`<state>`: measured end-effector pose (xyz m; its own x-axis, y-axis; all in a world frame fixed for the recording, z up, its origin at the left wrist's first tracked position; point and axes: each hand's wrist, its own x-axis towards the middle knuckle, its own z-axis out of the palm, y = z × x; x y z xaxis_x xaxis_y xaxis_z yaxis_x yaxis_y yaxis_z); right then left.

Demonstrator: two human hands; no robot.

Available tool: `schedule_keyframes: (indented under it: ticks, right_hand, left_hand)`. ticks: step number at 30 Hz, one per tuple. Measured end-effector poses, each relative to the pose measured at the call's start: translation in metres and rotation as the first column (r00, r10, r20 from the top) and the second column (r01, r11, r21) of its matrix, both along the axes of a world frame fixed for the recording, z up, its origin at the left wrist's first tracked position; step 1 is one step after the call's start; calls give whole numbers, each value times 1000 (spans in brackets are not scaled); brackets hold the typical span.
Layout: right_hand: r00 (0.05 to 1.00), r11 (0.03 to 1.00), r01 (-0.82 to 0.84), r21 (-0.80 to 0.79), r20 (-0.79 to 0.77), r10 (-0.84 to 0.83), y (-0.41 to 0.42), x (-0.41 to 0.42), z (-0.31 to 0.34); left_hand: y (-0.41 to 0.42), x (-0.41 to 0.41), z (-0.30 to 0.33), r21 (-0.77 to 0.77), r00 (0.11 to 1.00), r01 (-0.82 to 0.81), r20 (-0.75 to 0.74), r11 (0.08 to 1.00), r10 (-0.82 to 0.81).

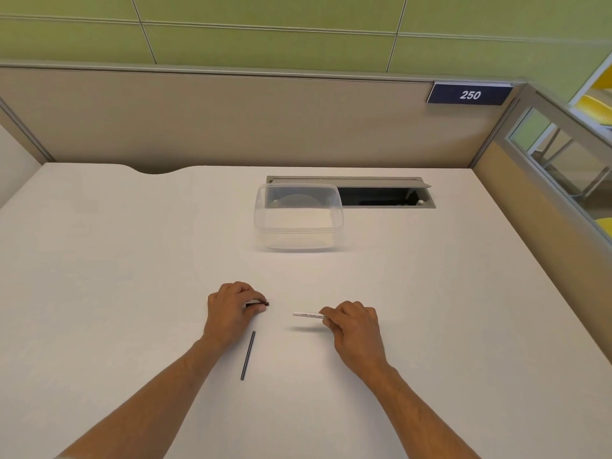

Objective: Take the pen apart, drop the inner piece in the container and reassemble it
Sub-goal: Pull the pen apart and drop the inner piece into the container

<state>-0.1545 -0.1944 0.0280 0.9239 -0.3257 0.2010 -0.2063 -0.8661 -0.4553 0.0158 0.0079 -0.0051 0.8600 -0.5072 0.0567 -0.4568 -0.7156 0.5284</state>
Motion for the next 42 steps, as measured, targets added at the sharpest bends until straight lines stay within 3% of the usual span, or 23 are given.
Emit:
schedule_keyframes:
  ticks: [9,11,13,15,19,24,28,36,42]
  right_hand:
    - [999,999,-16,29,-48,18,0,0,-7]
    - [995,997,-26,78,-99,34,0,0,-10]
    - [987,973,18,230,-157,19,0,0,-11]
    - [977,907,108,408,-210,-22,1,-1,-11]
    - [974,834,114,539,-225,12,1,-2,-8]
    - [987,592,125,796,-162,10,4,0,3]
    - [997,431,62,900,-71,5,5,2,7]
    - [993,505,109,856,-67,-101,12,12,9]
    - [992,676,121,727,-65,-108,20,21,6]
  left_hand:
    - [17,-9,-6,-64,995,-10,99,998,17]
    - [24,-12,-6,-86,989,-60,129,995,70]
    - [31,-15,-8,-64,986,-77,143,995,86]
    - [39,-18,-12,-4,986,-77,149,997,77]
    - [47,-20,-24,84,994,-72,89,994,64]
    - [44,-18,-27,133,998,-34,55,991,27]
    - [48,-17,-30,141,999,5,41,990,-11]
    - [55,-15,-34,206,994,72,65,976,-87]
    - [52,-17,-35,229,993,44,99,972,-68]
